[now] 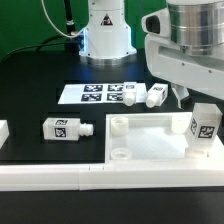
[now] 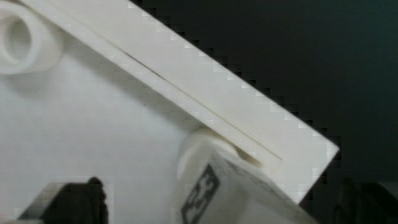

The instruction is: Assemble one leg

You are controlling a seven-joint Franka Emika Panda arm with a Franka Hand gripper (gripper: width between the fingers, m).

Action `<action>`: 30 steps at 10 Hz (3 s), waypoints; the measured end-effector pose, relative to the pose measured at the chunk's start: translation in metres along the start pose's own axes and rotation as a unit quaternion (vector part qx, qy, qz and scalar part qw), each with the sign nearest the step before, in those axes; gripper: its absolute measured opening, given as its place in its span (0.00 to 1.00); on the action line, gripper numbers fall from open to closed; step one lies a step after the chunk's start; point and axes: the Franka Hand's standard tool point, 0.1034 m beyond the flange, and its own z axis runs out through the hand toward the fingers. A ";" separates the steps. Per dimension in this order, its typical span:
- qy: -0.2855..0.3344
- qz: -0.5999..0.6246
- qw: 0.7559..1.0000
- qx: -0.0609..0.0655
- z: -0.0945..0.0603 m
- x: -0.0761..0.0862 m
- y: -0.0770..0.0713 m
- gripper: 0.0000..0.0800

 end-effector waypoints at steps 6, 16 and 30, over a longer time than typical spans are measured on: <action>0.031 -0.212 0.977 -0.007 0.002 0.003 -0.005 0.81; -0.003 0.272 0.961 0.041 0.007 -0.001 -0.009 0.36; 0.053 -0.218 0.974 0.008 0.010 0.010 -0.003 0.81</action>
Offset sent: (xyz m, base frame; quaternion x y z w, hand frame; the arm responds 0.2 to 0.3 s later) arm 0.0125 0.0115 -0.0058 0.0260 0.0865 -0.3561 0.9301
